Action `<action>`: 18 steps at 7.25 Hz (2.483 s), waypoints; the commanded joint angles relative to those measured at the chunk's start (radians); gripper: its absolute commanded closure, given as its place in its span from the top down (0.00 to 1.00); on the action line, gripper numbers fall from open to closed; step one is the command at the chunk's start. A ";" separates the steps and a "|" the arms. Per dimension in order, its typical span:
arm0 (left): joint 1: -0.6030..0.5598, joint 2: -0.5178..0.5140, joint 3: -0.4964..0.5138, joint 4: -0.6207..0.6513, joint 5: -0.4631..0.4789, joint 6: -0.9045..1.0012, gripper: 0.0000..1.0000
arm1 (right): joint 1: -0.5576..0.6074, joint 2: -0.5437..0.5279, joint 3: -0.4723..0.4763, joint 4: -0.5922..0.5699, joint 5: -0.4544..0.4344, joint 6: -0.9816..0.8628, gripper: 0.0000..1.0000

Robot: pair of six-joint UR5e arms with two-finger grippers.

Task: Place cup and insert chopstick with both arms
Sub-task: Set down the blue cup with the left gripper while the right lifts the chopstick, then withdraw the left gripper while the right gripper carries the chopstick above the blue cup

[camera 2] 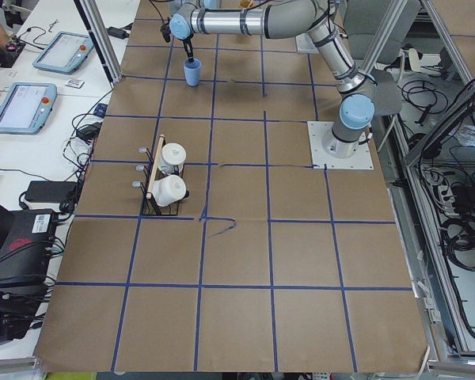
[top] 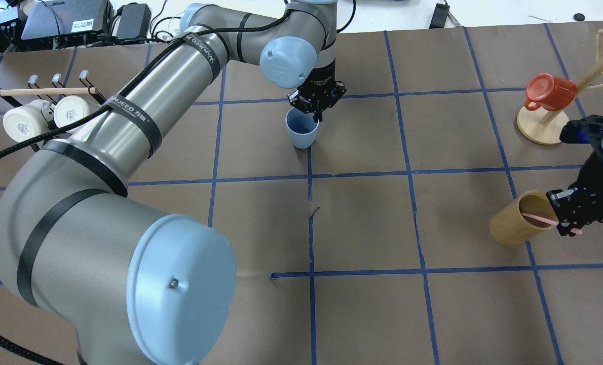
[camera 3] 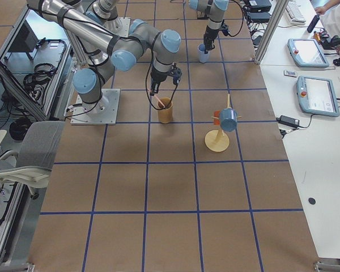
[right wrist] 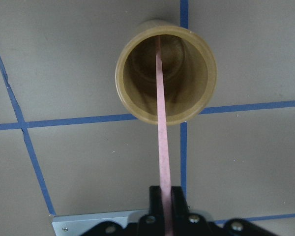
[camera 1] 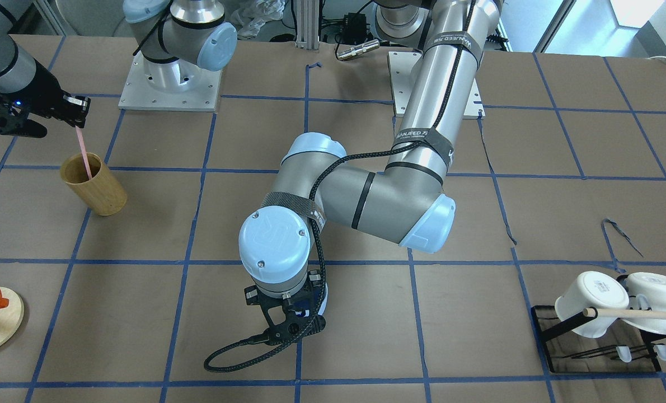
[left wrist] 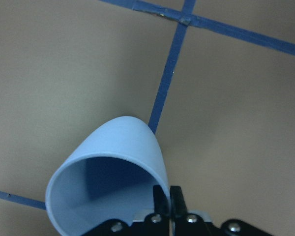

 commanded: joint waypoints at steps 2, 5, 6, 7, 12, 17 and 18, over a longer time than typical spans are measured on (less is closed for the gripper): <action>0.002 -0.003 0.019 -0.003 -0.049 -0.002 0.00 | 0.001 0.000 -0.096 0.101 0.010 -0.019 0.00; 0.002 0.000 -0.001 -0.001 -0.037 0.004 0.03 | 0.002 0.017 -0.245 0.244 0.039 -0.036 0.00; 0.002 0.000 -0.003 0.002 -0.035 0.004 0.19 | 0.001 0.014 -0.250 0.250 0.038 -0.034 0.00; 0.002 0.001 -0.003 0.005 -0.037 0.004 0.41 | 0.001 0.008 -0.256 0.281 0.040 -0.031 0.00; 0.090 0.139 -0.070 -0.021 -0.038 0.226 1.00 | 0.010 0.014 -0.442 0.476 0.073 -0.004 0.00; 0.192 0.517 -0.439 -0.073 0.067 0.593 0.99 | 0.311 0.172 -0.506 0.269 0.231 0.355 0.00; 0.209 0.593 -0.510 -0.072 0.122 0.660 0.98 | 0.413 0.234 -0.581 0.258 0.236 0.465 0.01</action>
